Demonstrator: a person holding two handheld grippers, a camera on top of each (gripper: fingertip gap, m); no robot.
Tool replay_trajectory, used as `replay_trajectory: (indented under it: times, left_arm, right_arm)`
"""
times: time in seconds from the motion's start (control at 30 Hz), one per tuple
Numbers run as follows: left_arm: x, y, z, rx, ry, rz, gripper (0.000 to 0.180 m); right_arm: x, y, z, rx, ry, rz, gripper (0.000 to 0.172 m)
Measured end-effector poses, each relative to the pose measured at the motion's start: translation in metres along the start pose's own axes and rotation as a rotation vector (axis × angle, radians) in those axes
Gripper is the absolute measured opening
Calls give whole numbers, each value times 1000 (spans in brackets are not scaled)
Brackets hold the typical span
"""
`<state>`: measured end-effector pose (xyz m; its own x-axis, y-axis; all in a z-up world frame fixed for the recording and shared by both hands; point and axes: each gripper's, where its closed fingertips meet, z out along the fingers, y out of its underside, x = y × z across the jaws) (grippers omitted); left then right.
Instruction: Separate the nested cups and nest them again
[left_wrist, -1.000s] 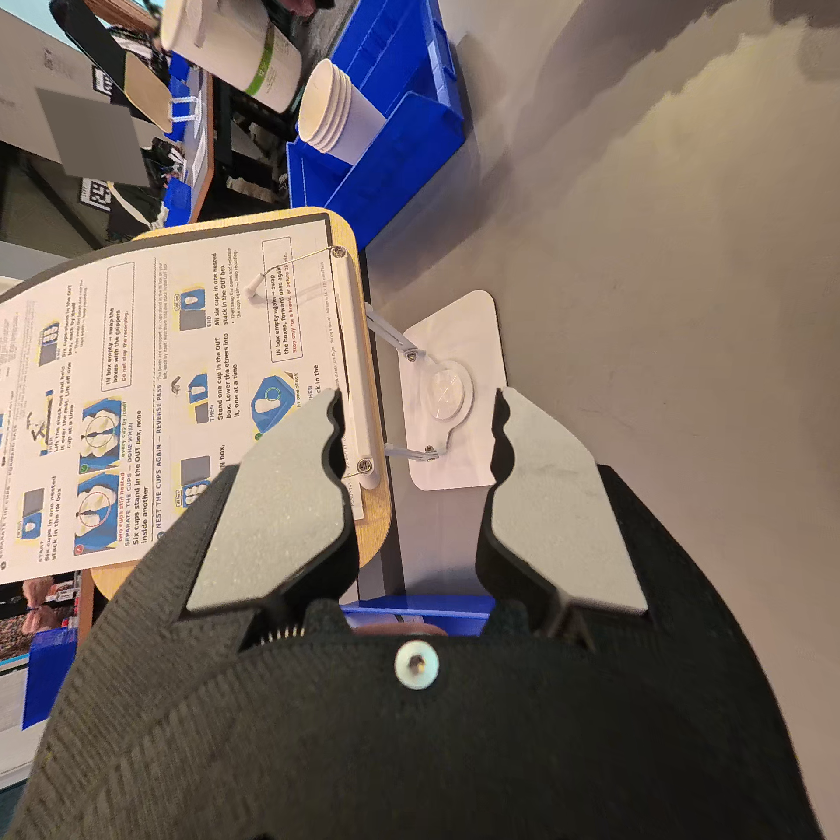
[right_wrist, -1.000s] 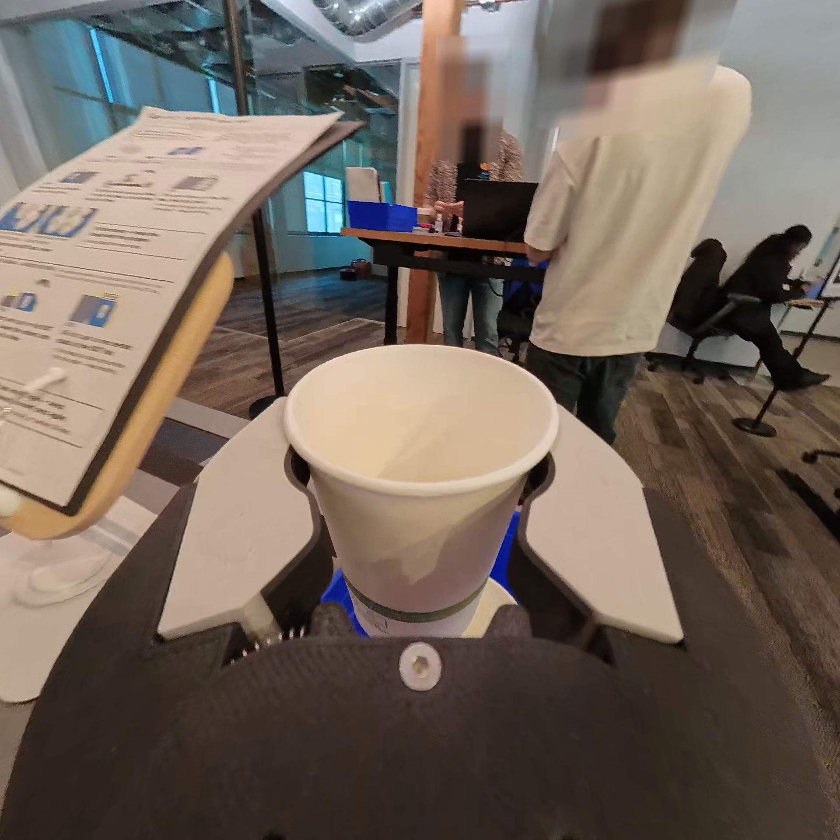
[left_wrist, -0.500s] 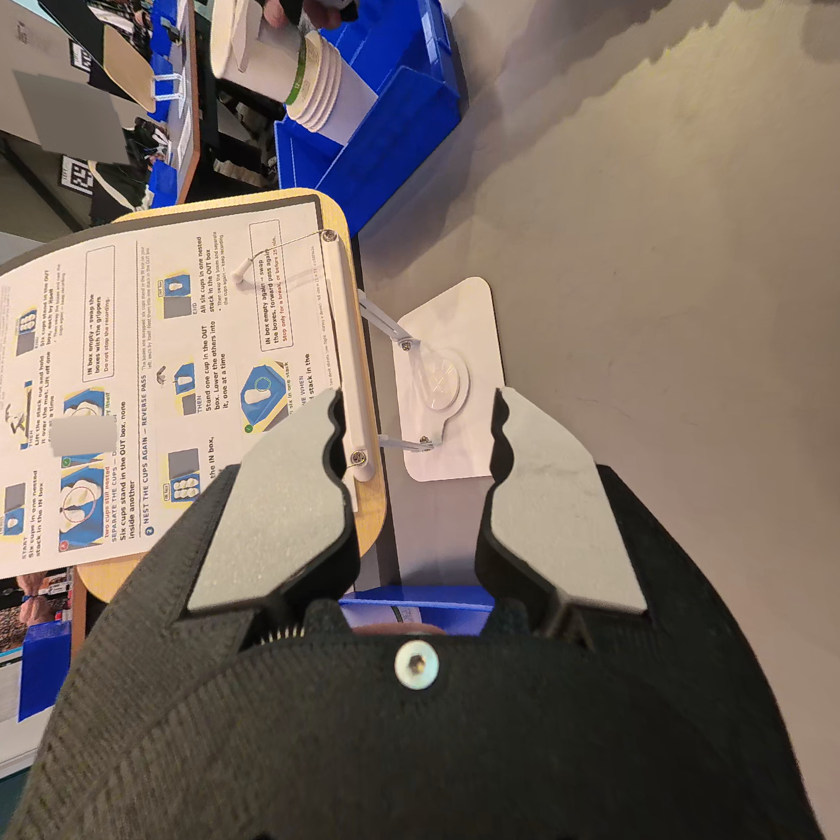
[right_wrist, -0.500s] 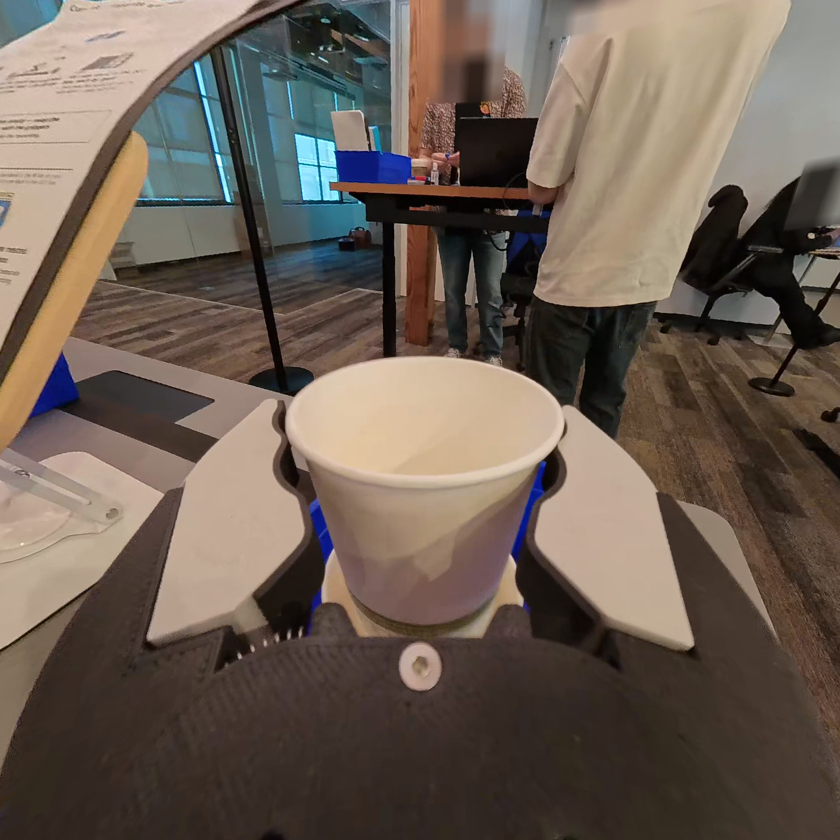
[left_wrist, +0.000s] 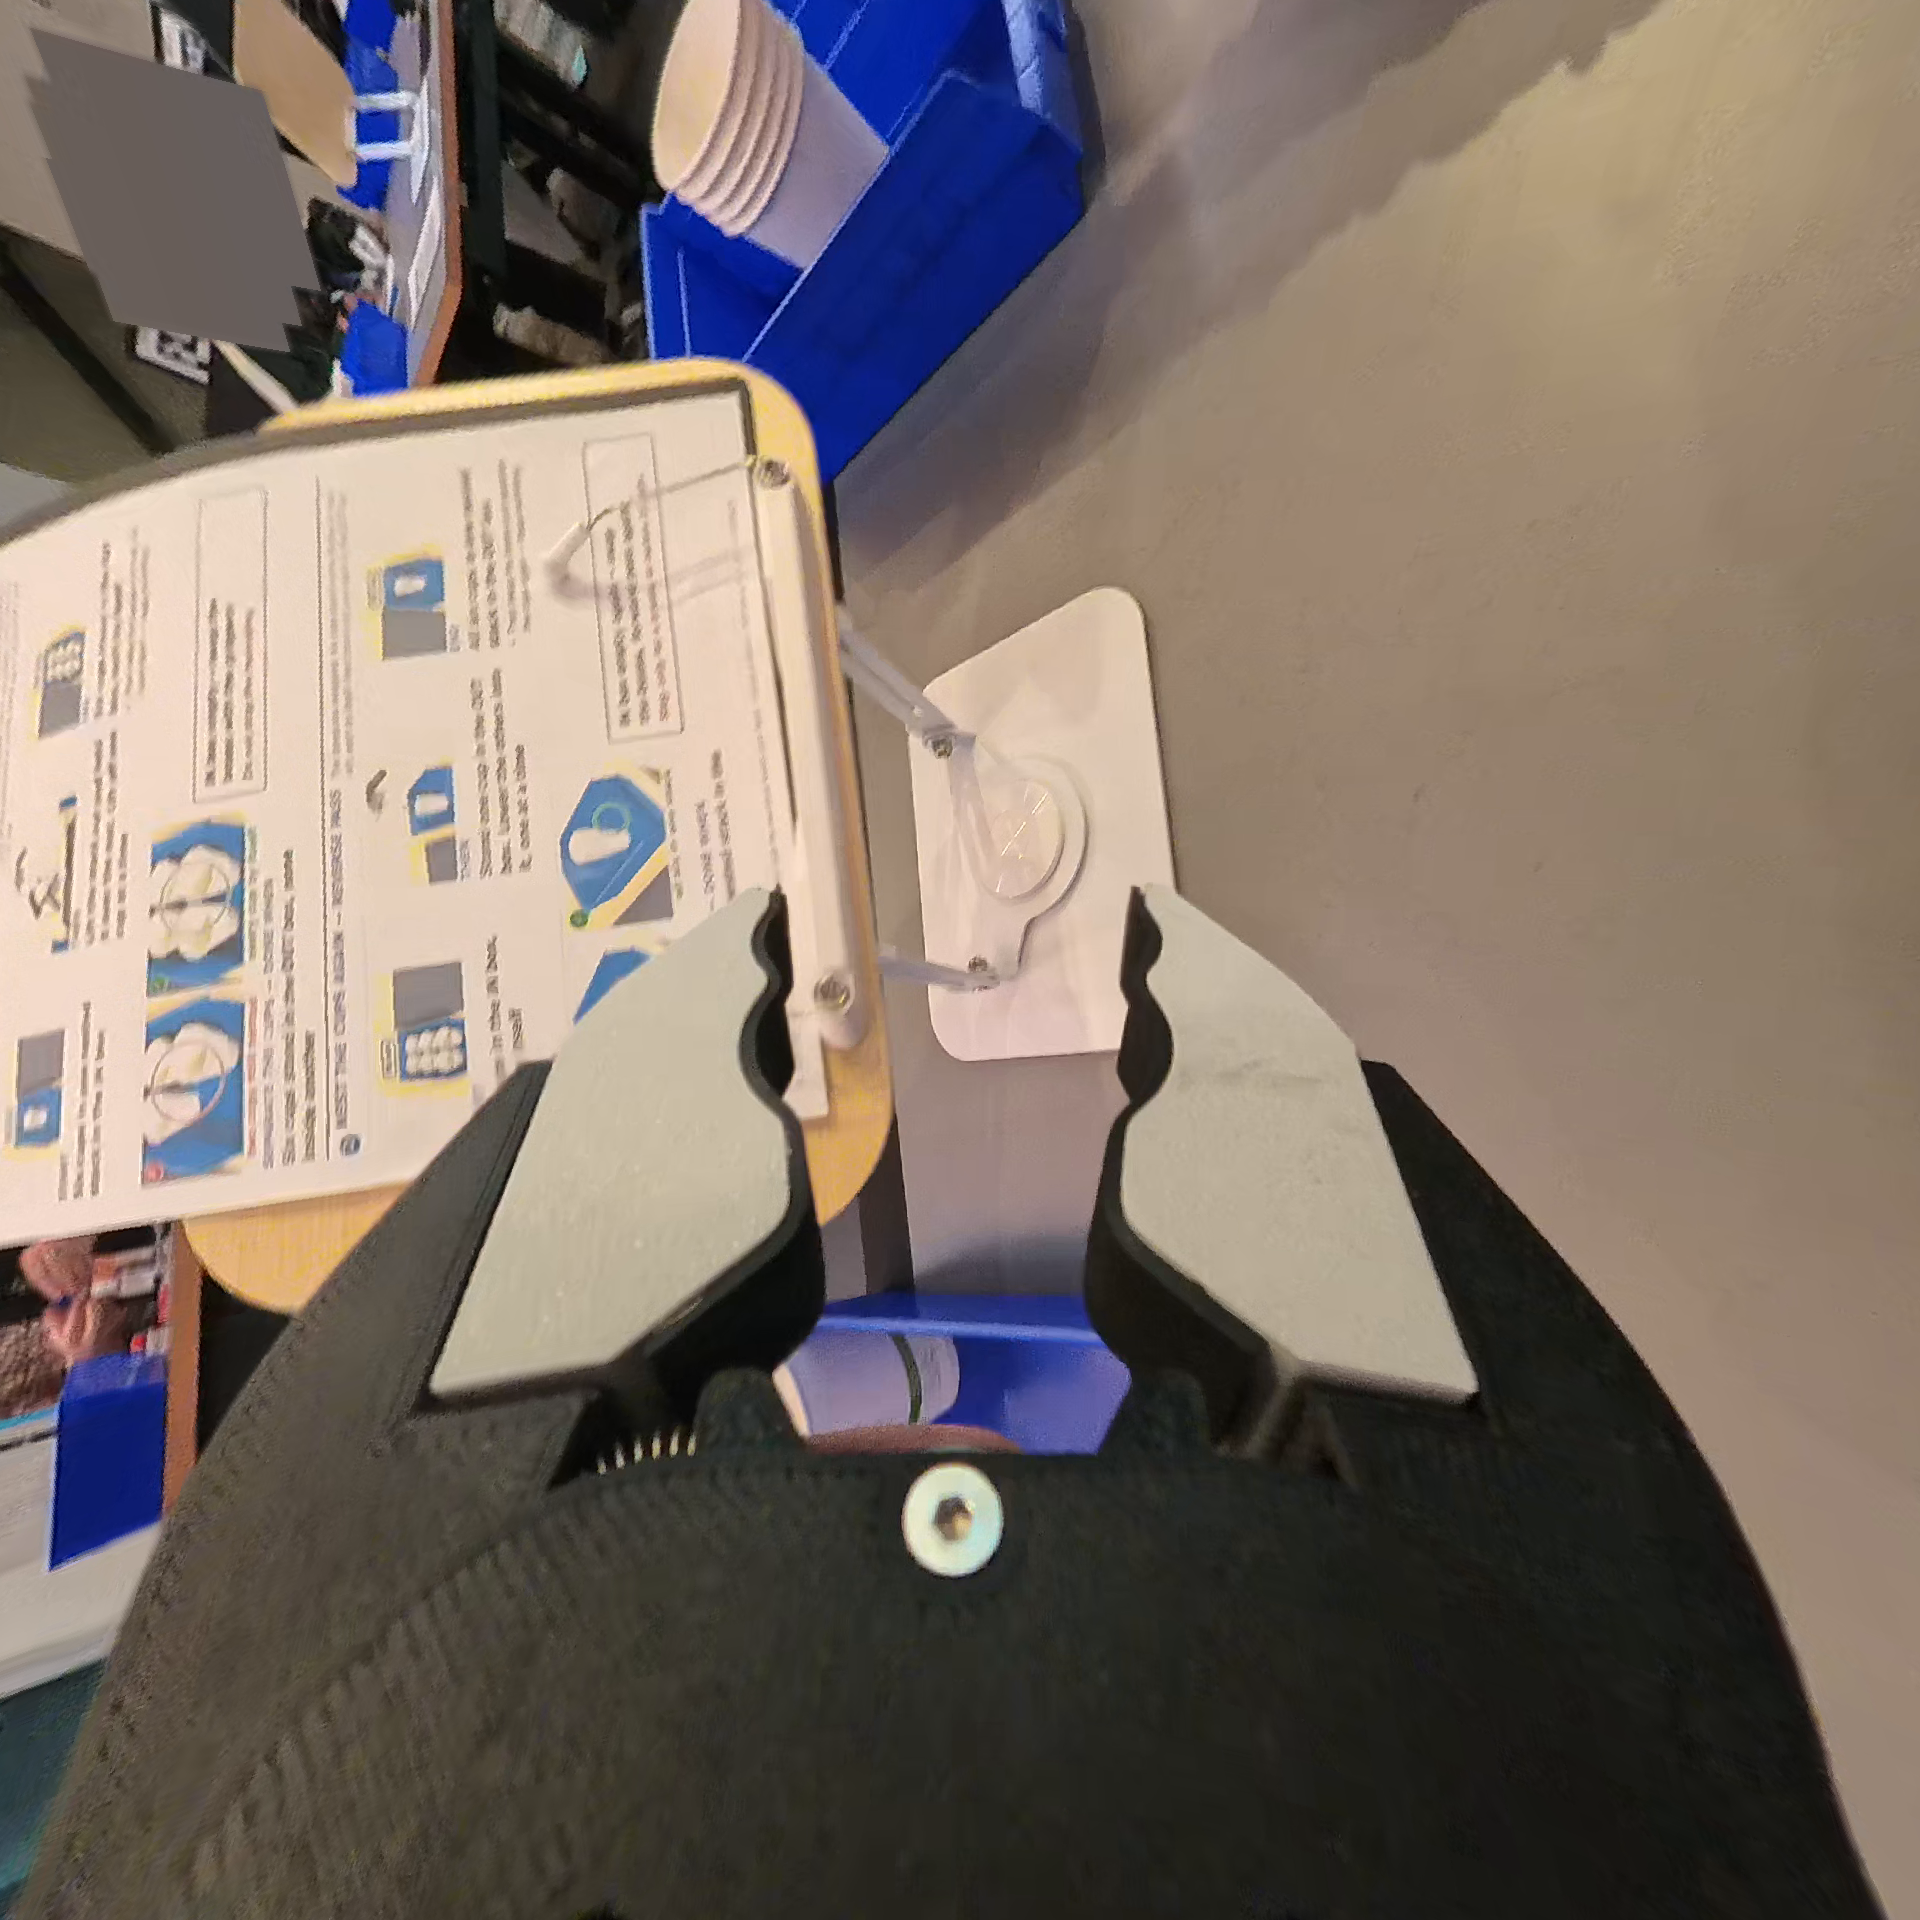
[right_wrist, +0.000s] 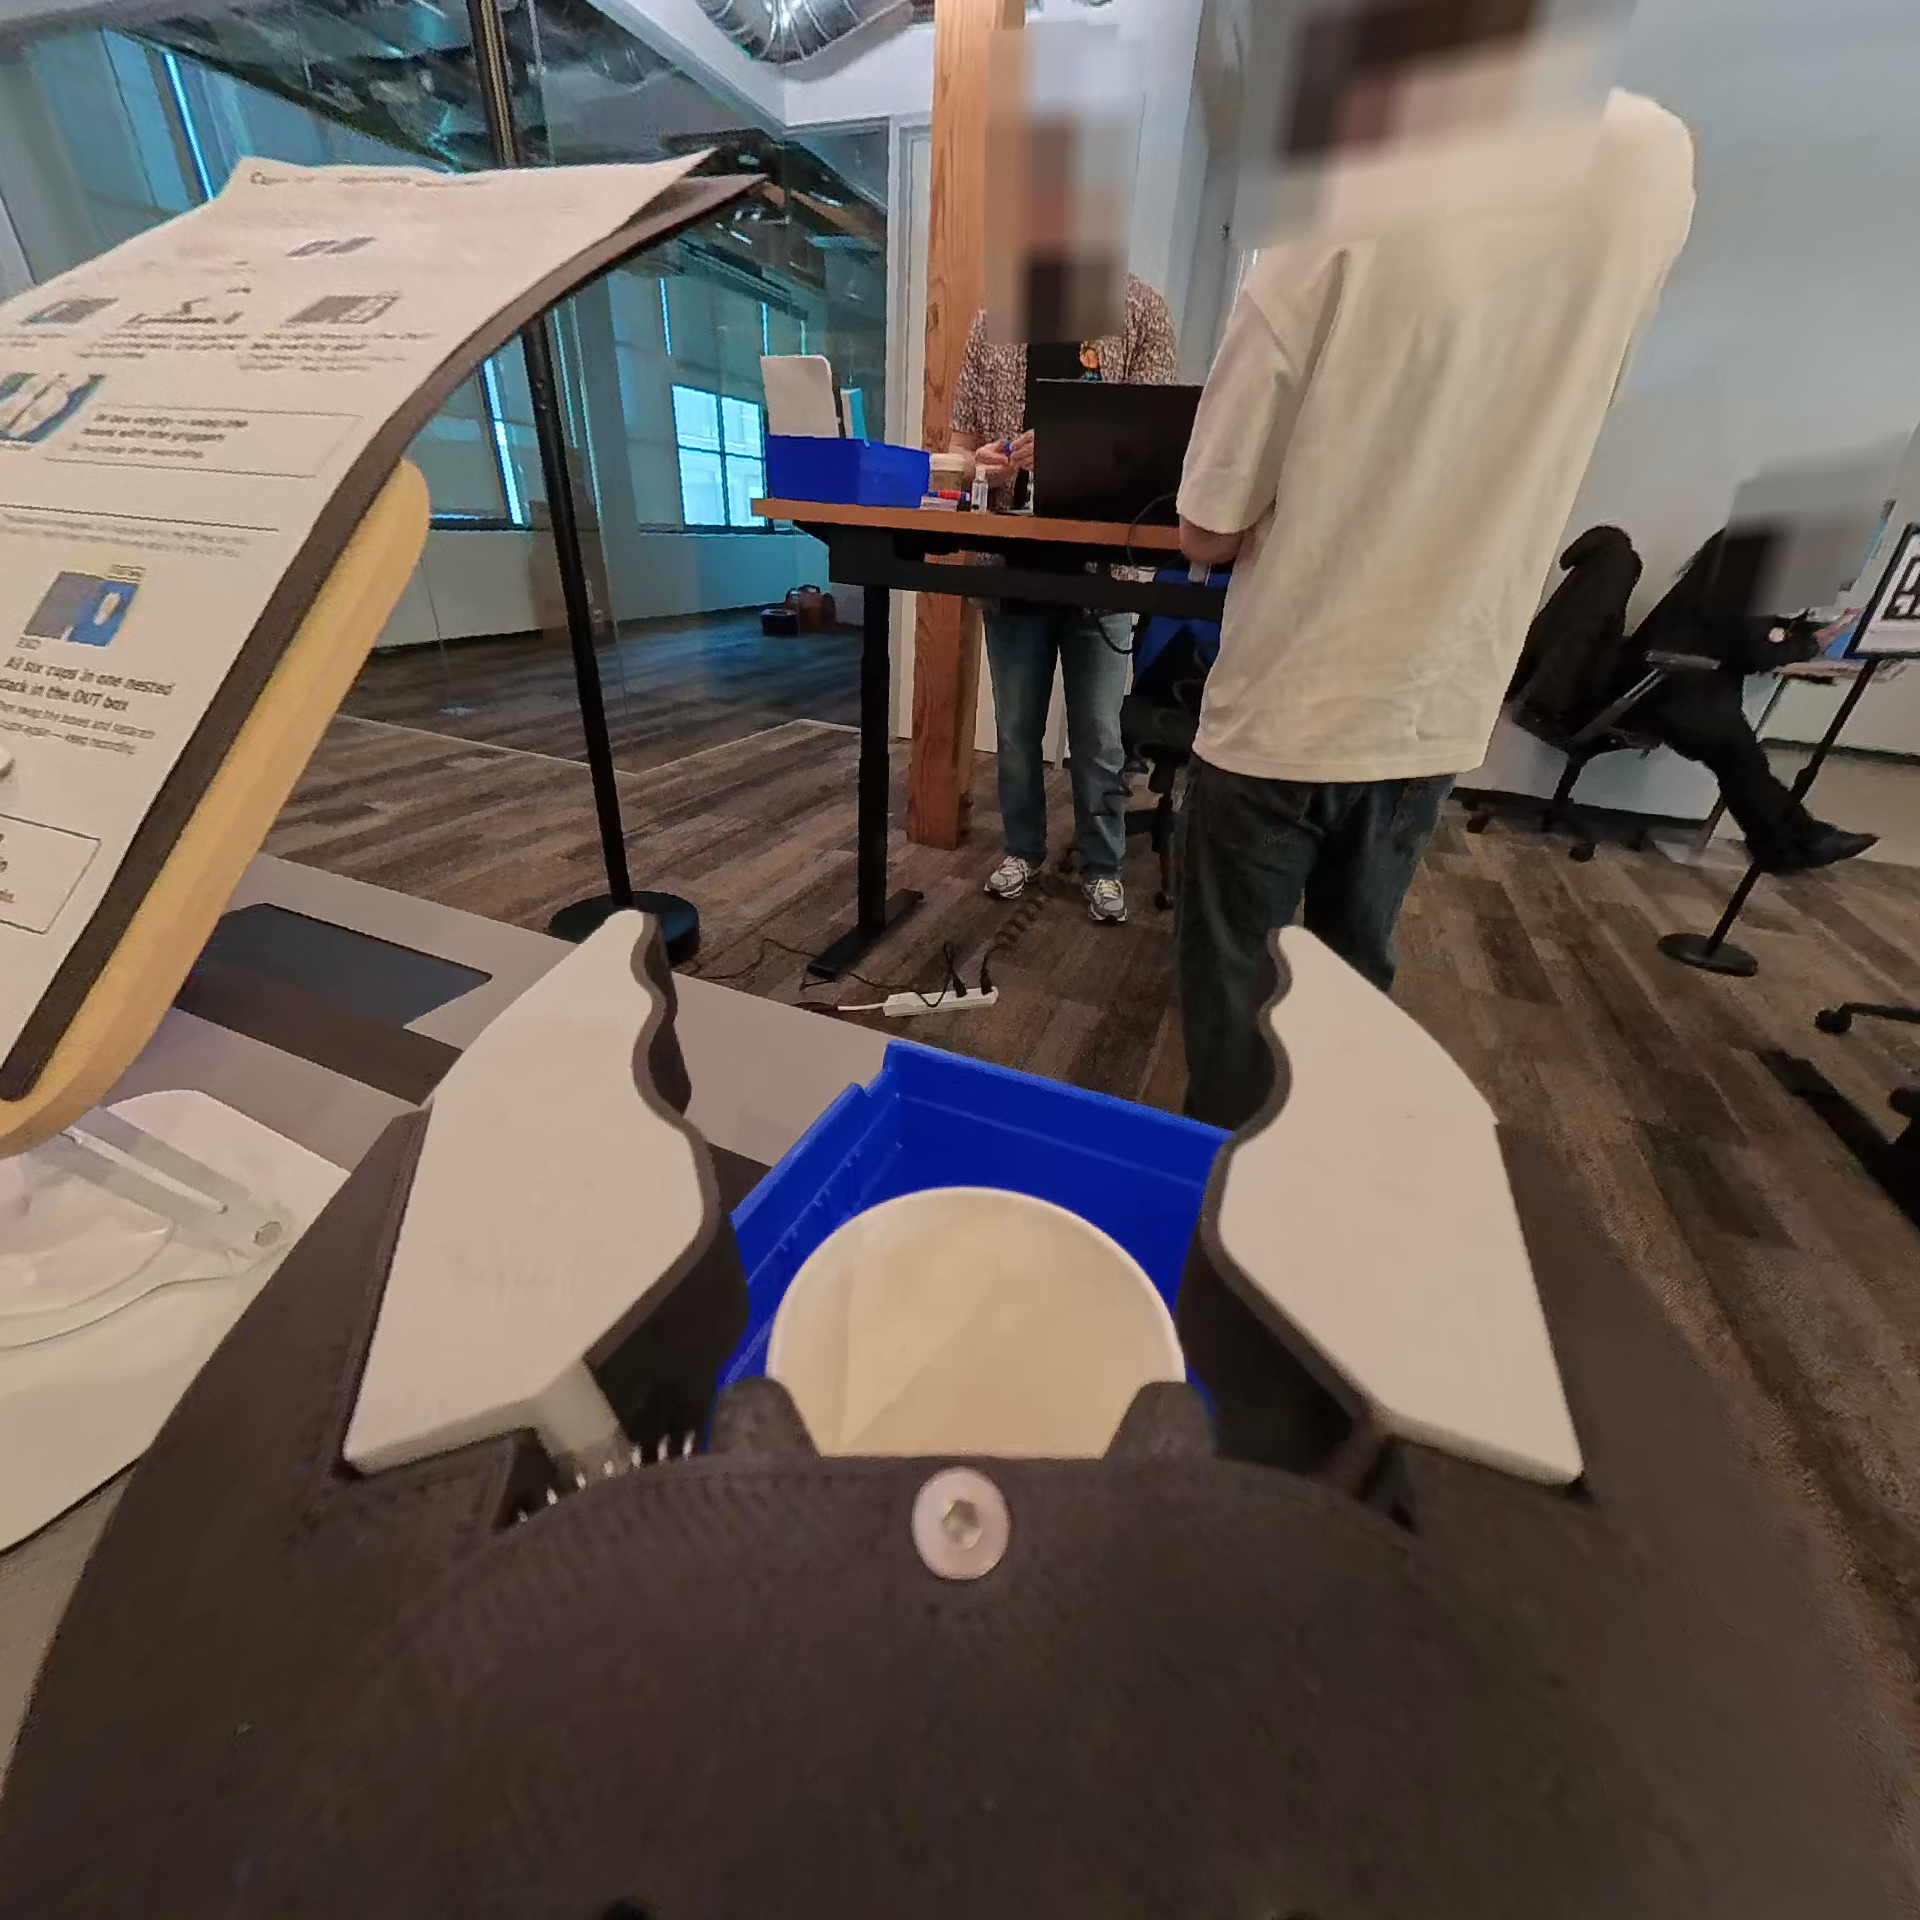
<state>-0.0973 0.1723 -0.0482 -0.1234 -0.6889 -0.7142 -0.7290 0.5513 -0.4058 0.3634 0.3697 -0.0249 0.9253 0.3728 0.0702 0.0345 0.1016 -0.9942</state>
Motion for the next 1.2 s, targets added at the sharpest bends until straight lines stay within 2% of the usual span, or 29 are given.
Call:
replay_trajectory:
  times: [0.13, 0.3, 0.5, 0.6, 0.73, 0.9, 1.1, 1.2]
  left_arm:
    - [-24, 44, -7, -106, -84, -99, 64]
    - [-50, 138, -16, -347, -195, -267, 71]
    - [-45, 230, -10, -512, -190, -433, 72]
    - [-44, 262, -1, -555, -207, -484, 73]
    - [-59, 276, 17, -525, -284, -481, 74]
    - [-60, 295, 38, -560, -246, -447, 60]
    - [-64, 312, 59, -572, -222, -420, 57]
    - [-63, 320, 69, -580, -194, -424, 46]
  right_arm:
    - [-23, -18, 5, 28, -43, -41, 102]
    - [-64, -34, 15, 44, -120, -106, 98]
    - [-116, -43, 28, 45, -223, -176, 96]
    - [-135, -44, 31, 42, -260, -205, 96]
    - [-147, -47, 32, 48, -285, -212, 95]
    - [-154, -50, 32, 61, -306, -201, 95]
    - [-162, -48, 34, 52, -325, -210, 94]
    - [-166, -47, 35, 47, -331, -216, 94]
